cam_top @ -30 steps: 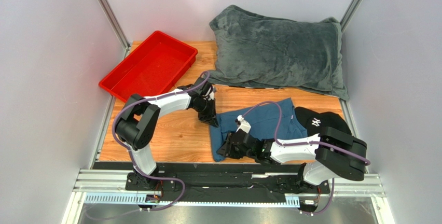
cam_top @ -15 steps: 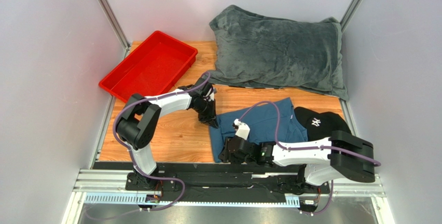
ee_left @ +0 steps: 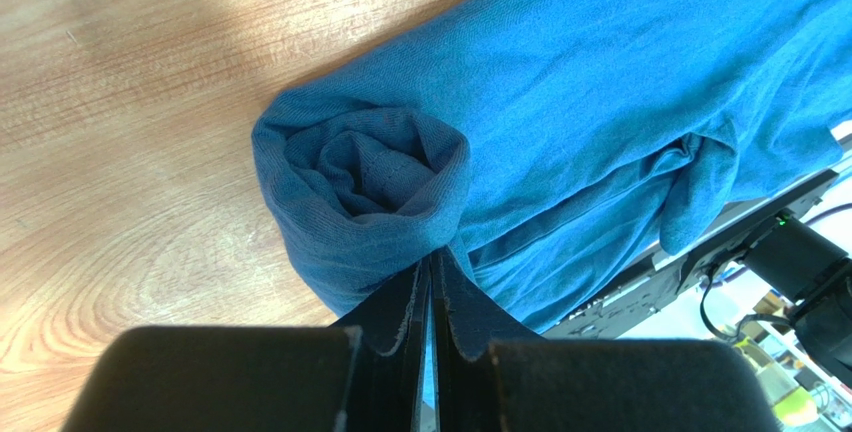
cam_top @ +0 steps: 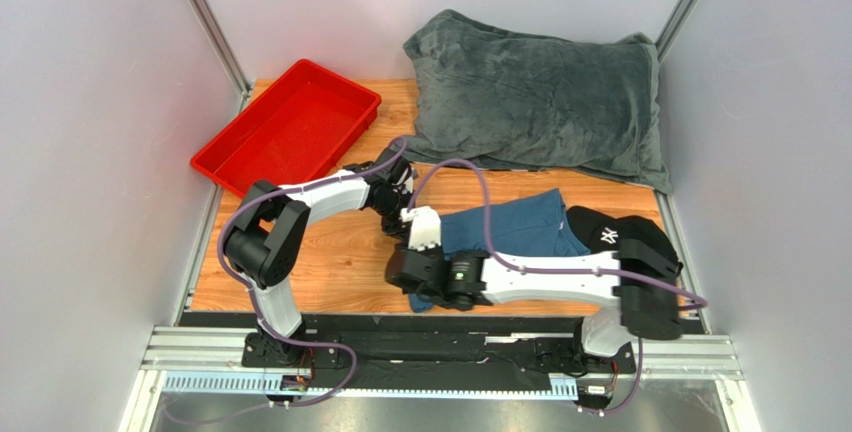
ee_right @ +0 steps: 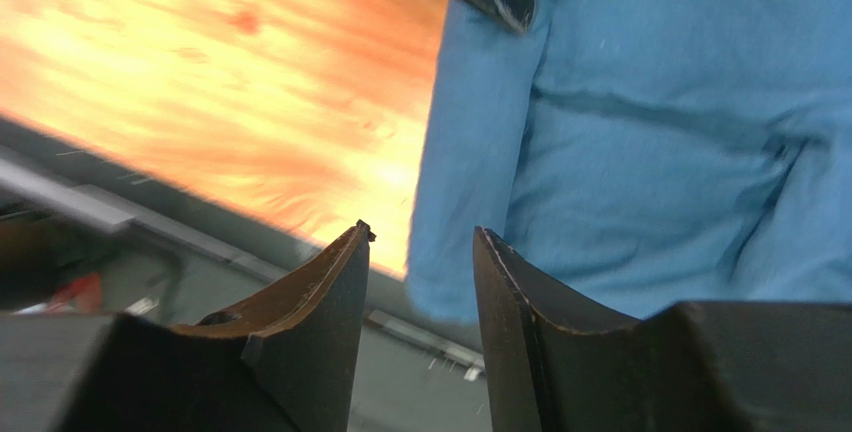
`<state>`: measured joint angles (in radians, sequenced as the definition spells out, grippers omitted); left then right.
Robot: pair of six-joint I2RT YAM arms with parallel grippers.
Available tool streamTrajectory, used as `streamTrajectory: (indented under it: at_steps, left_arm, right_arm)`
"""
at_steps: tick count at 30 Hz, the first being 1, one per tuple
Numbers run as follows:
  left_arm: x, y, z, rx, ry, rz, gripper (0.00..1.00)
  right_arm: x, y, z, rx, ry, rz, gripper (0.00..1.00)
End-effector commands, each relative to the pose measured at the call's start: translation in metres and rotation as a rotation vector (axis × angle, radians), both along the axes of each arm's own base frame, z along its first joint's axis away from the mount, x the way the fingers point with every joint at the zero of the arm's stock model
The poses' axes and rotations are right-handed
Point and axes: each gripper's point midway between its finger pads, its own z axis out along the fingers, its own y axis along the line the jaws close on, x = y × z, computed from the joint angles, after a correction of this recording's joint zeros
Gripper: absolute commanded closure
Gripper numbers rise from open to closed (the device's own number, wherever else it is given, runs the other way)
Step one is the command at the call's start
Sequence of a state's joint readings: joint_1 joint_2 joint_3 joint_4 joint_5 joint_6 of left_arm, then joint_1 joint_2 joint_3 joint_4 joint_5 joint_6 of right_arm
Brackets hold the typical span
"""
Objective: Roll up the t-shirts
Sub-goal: Roll the T-shirt to the center of the board.
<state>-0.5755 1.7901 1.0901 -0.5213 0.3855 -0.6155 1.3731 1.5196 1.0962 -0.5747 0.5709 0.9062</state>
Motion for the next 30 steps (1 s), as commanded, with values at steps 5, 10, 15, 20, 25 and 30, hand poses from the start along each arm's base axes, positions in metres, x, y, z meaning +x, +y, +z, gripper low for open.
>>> streamTrajectory:
  at_steps: [5, 10, 15, 20, 25, 30]
  left_arm:
    - [0.004, 0.004, -0.001, 0.035, -0.023, -0.032, 0.89]
    - [0.003, 0.005, -0.001, 0.038, -0.024, -0.040, 0.89]
    - [0.003, 0.004, -0.002, 0.037, -0.018, -0.042, 0.89]
    - [0.003, 0.004, -0.002, 0.038, -0.018, -0.046, 0.89]
    - [0.003, 0.003, -0.002, 0.038, -0.016, -0.048, 0.89]
    - [0.003, 0.004, -0.003, 0.041, -0.012, -0.050, 0.89]
  right_arm:
    - [0.030, 0.012, -0.020, -0.305, -0.118, 0.027, 0.54]
    - [0.035, 0.024, -0.030, -0.359, -0.134, 0.053, 0.53]
    - [0.037, 0.031, -0.039, -0.414, -0.152, 0.065, 0.49]
    - [0.038, 0.024, -0.057, -0.484, -0.148, 0.049, 0.48]
    - [0.039, 0.013, -0.074, -0.567, -0.145, 0.019, 0.47]
    - [0.034, 0.012, -0.084, -0.579, -0.125, 0.021, 0.45]
